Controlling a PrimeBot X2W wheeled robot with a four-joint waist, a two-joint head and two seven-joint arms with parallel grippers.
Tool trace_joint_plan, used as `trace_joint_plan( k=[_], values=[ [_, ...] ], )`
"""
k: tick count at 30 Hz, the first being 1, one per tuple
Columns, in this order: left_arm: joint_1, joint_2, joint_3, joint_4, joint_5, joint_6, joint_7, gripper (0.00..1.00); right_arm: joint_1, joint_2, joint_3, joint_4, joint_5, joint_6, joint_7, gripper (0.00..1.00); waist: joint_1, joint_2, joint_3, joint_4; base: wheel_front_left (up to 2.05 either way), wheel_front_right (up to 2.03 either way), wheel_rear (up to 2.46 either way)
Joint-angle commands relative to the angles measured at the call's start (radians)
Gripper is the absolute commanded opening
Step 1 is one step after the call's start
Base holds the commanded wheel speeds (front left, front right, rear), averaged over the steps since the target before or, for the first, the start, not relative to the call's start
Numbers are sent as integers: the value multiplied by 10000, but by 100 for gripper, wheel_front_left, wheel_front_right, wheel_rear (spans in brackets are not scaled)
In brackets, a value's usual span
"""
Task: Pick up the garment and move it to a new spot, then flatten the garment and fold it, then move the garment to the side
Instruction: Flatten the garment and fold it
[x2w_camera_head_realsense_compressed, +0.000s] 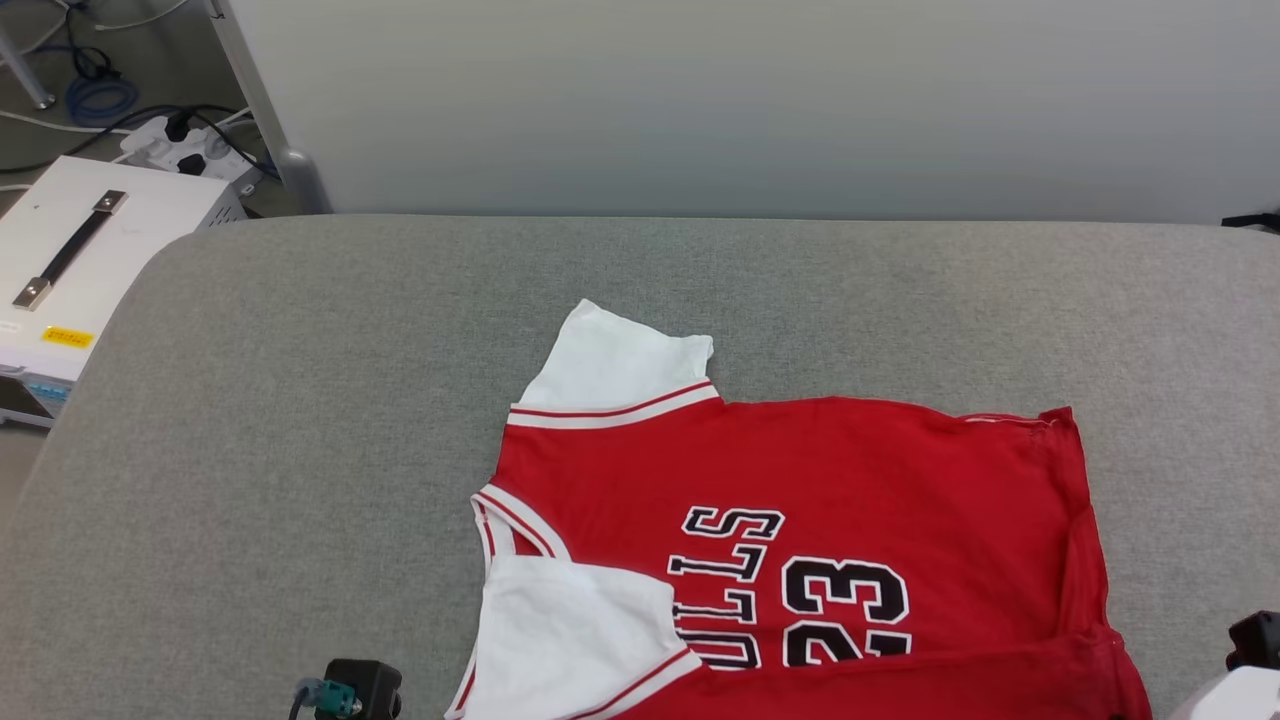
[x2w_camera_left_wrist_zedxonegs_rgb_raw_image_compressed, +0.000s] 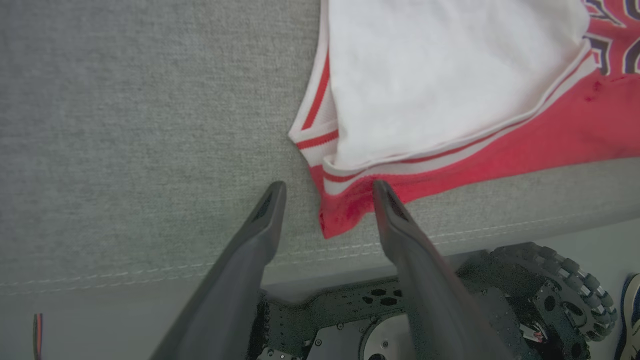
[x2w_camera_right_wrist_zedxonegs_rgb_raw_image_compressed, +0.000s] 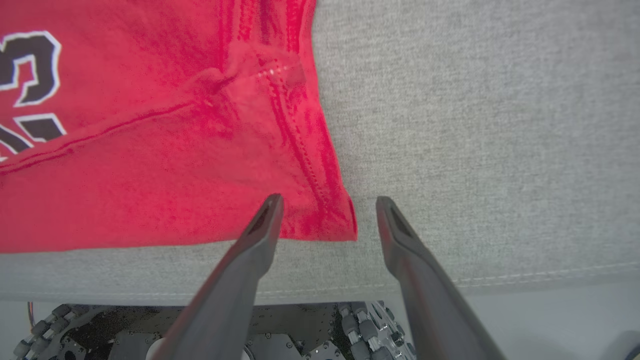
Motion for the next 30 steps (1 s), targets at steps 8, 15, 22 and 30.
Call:
trace_joint_plan(
  k=[8,15,22,30],
  values=[
    [-555,-293,960,-300,291,-89,-1788,100,-700,-479,225,-764,307,-7,-1775,100,0,-1,-383,33,0,0,0],
    [-1000,-578,1769,-527,1109,-2,-3956,100,-1107,-742,677,-1422,454,-7,-4088,100,0,-1,-472,34,0,0,0],
    [-868,-1385,2770,-815,2122,-383,-4458,100,-1055,-717,1242,-1599,434,-7,-6284,100,0,-1,-246,-44,0,0,0],
    [-981,-2371,4131,-1104,3917,-1466,-4466,100,-1489,-270,1722,-1642,152,-7,-7189,100,0,-1,805,-489,0,0,0]
  ],
)
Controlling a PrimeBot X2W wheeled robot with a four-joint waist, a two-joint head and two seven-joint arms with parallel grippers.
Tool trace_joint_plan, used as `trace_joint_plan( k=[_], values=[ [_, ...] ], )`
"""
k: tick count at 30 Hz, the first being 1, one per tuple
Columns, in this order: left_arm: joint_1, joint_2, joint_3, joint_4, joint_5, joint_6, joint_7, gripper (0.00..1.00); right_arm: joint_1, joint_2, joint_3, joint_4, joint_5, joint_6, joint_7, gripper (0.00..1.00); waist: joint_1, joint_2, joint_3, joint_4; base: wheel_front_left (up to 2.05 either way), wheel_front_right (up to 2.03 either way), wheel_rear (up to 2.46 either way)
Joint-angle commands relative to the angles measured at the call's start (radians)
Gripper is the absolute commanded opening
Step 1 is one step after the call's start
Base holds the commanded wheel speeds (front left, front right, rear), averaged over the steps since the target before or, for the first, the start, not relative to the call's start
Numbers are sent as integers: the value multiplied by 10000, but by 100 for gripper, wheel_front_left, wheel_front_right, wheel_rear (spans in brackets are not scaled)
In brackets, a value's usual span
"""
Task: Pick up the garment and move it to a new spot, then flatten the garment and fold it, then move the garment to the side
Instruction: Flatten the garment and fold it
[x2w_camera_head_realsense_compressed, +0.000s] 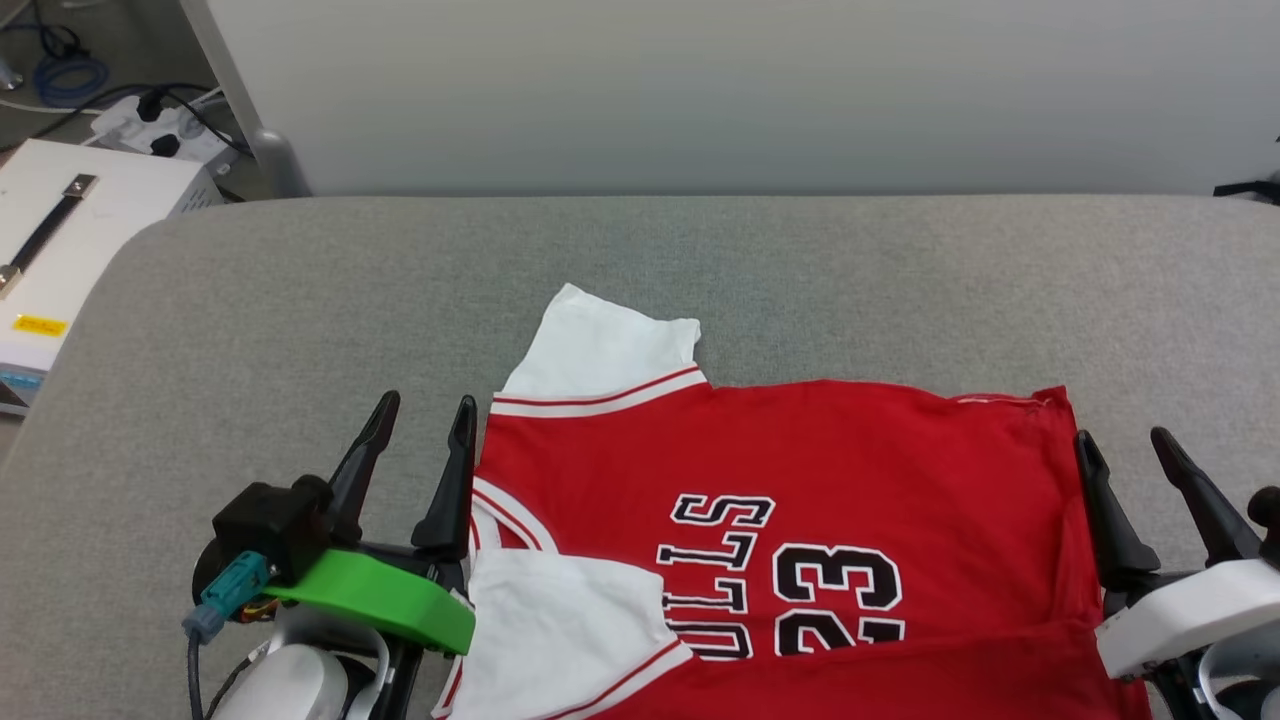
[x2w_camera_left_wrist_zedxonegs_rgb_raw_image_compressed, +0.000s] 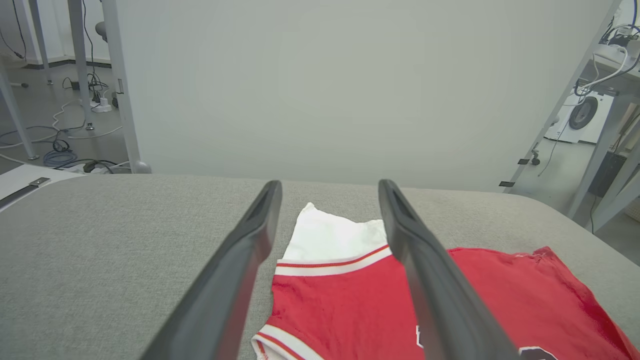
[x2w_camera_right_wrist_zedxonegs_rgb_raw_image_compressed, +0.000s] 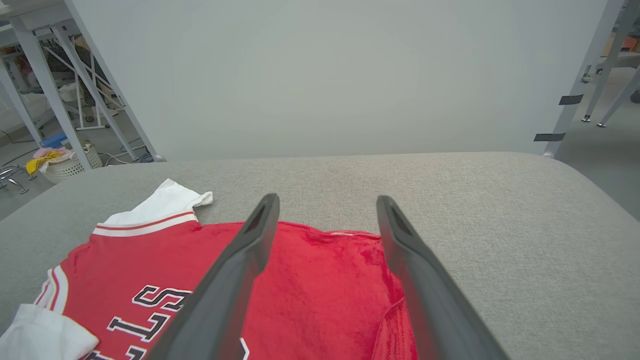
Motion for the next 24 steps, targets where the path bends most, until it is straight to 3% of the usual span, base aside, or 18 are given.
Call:
trace_joint_plan(
  k=[1,5,9,17,24],
  values=[
    [-237,-63,58,128,239,-185,-54,100,-298,56,59,-32,-87,-7,-125,100,0,0,607,-340,0,0,0],
    [-1245,83,17,681,614,-650,43,100,-630,175,213,-13,-183,-7,-214,100,0,0,1349,-656,0,0,0],
    [-2802,460,-131,1273,896,-1045,900,100,-1018,202,397,-17,-256,-7,-291,100,0,0,2048,-1017,0,0,0],
    [-6487,1139,-712,3132,692,-2278,4109,100,-1720,306,729,-118,-321,-7,-485,100,0,0,3335,-1727,0,0,0],
    [-8740,1373,-1538,4883,-311,-2570,6998,100,-2117,354,1006,10,-305,-7,-716,100,0,0,4082,-2187,0,0,0]
  ],
)
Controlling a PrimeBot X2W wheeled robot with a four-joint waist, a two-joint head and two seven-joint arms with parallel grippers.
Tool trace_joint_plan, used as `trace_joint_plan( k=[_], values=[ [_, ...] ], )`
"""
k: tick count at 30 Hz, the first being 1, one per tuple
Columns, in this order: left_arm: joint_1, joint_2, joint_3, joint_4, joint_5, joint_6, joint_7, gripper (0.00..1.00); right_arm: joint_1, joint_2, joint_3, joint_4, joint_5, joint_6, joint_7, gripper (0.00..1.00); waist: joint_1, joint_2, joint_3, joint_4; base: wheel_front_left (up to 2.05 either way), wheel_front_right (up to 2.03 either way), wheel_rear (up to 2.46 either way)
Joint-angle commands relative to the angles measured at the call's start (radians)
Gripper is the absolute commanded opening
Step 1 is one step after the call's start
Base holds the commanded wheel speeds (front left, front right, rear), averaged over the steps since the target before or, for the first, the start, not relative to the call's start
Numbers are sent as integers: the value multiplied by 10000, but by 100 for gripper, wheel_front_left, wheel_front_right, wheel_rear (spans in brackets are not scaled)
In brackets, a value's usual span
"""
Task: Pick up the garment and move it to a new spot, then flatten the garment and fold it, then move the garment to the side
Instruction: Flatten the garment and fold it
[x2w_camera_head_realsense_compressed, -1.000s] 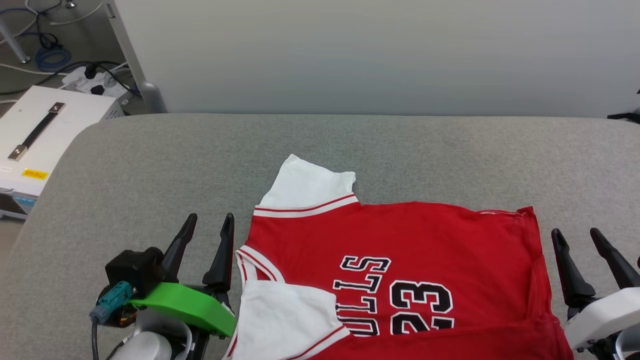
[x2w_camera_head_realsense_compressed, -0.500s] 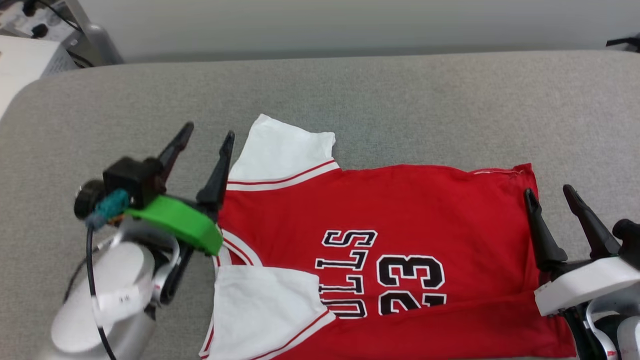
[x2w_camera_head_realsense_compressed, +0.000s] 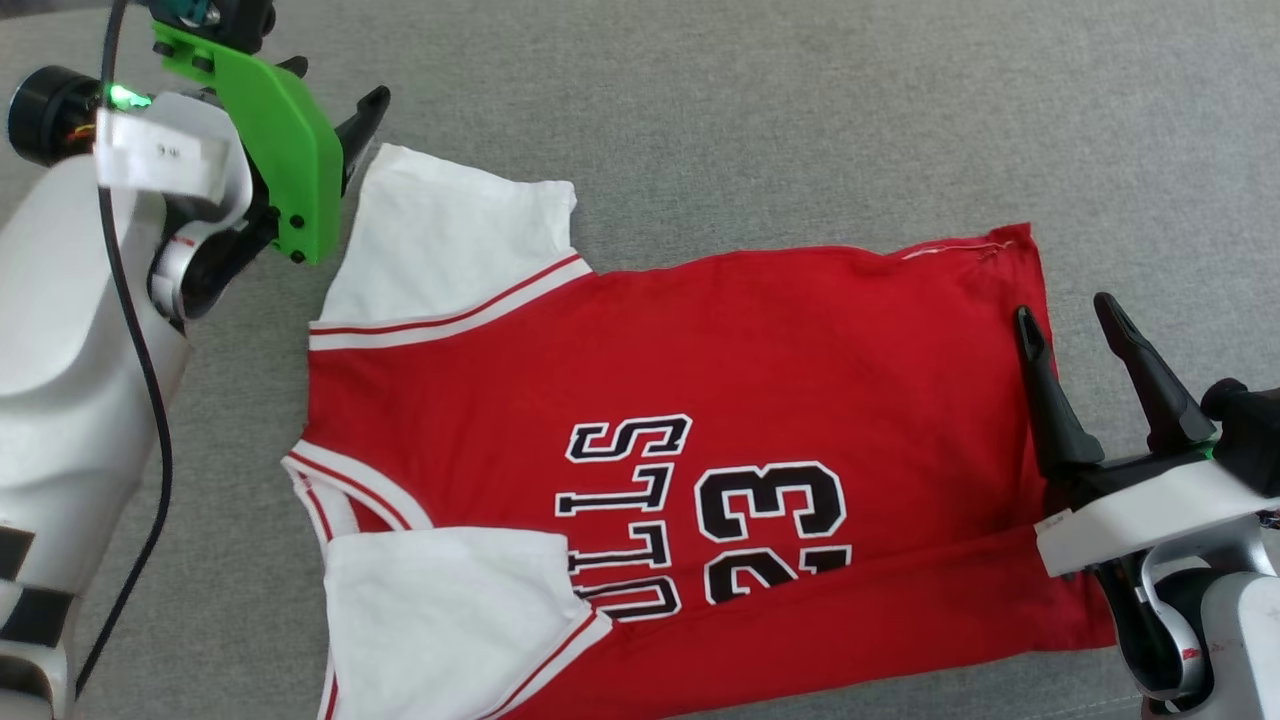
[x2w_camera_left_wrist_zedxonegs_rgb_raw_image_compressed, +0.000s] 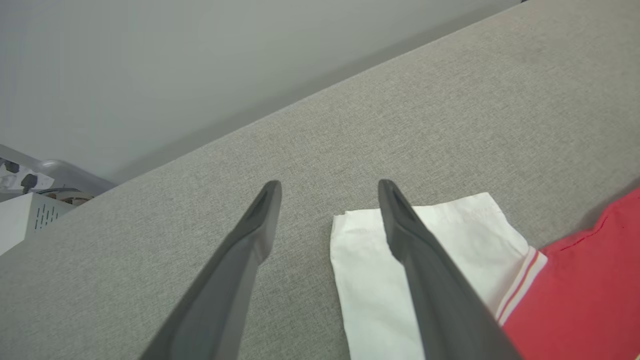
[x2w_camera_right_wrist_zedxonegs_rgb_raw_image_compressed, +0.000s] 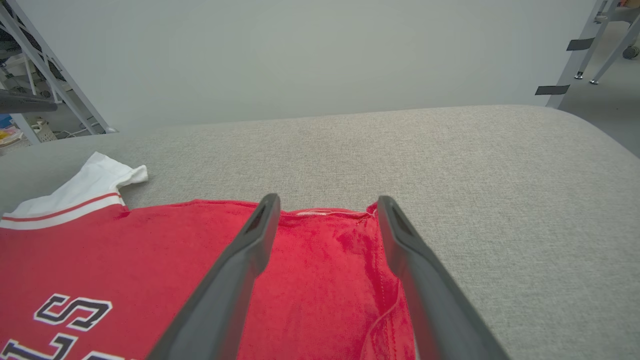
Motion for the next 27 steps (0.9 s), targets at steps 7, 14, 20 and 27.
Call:
trace_joint_plan(
  k=[7,14,20,27],
  values=[
    [-1213,290,-914,1311,-1276,-48,2432,100,-476,95,197,153,-55,-7,-269,100,-1,0,1097,-829,0,0,0],
    [-1389,278,-1458,2124,-1583,-50,3008,100,-590,113,229,276,-63,-7,-330,100,-1,0,1212,-875,0,0,0],
    [-1162,130,-1723,2429,-2104,-51,3237,0,-601,101,218,405,-116,-7,-298,100,-1,0,1080,-754,0,0,0],
    [-964,-83,-1471,2682,-2307,-51,2093,0,-471,39,106,509,-162,-7,30,100,-1,0,409,-492,0,0,0]
  ],
)
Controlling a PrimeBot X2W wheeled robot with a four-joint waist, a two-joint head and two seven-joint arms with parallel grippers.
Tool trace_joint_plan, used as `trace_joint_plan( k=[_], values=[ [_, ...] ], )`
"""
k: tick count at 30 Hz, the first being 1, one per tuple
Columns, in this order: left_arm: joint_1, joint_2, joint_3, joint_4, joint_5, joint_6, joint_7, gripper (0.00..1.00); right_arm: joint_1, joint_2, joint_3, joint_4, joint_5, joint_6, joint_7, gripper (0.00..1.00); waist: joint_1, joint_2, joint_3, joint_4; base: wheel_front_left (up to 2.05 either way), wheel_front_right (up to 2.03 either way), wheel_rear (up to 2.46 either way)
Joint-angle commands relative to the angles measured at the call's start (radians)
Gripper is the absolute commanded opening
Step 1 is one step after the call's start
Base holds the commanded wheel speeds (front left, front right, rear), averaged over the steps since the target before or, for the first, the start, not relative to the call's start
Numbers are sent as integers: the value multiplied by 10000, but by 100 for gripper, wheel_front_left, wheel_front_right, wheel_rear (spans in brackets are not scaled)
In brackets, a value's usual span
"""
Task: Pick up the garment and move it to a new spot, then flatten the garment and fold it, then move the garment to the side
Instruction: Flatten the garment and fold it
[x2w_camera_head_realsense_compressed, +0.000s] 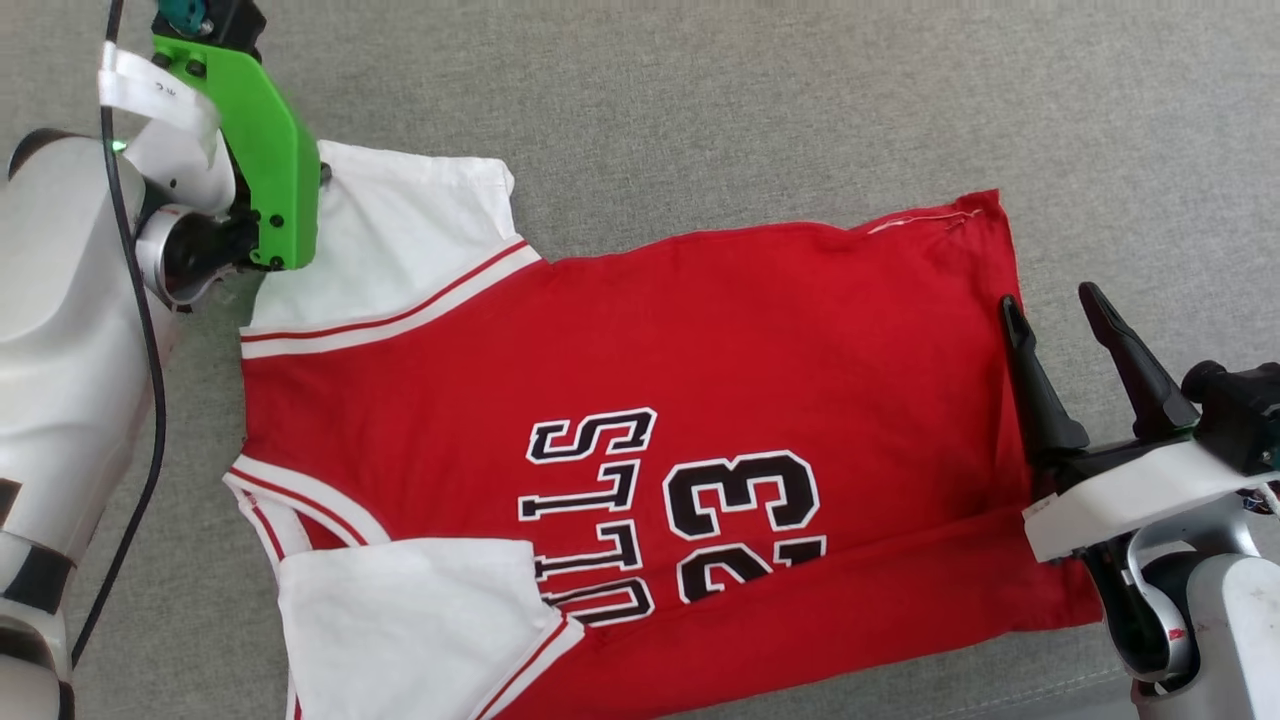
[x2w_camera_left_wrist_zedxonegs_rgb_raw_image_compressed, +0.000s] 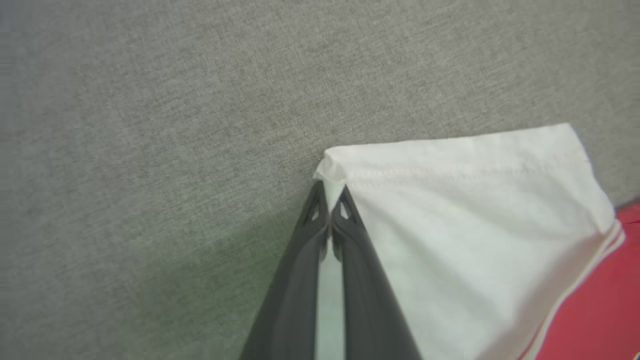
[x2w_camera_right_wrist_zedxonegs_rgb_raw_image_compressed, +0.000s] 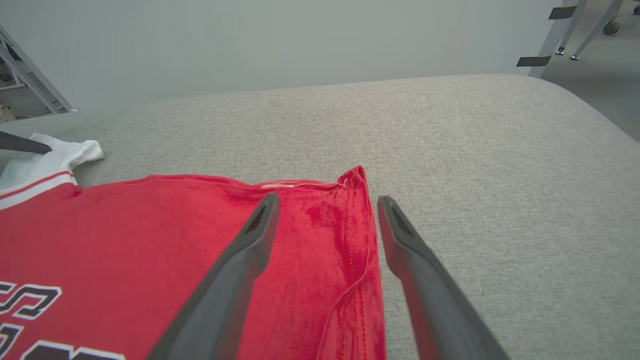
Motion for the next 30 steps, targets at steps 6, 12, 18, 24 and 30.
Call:
trace_joint_plan(
  k=[6,12,18,24,30],
  values=[
    [832,110,93,-309,-402,-26,-721,0,223,-521,-183,50,-134,-7,941,100,-1,0,-1141,554,0,0,0],
    [1514,274,17,-2012,-483,48,-1312,0,86,-935,-751,279,-158,-7,3149,100,-1,0,-1585,1169,0,0,0],
    [2371,933,18,-4906,-314,1027,-1131,0,-1174,-1836,-930,651,251,-7,6283,100,-1,0,-1367,1867,0,0,0],
    [2886,1611,121,-6926,-173,1723,-910,0,-2344,-2354,-822,1269,669,-7,8013,100,-1,0,-857,2238,0,0,0],
    [3204,1899,197,-8146,-61,2150,-938,0,-3312,-2806,-334,2203,558,-7,8795,100,-1,0,-504,2529,0,0,0]
  ],
)
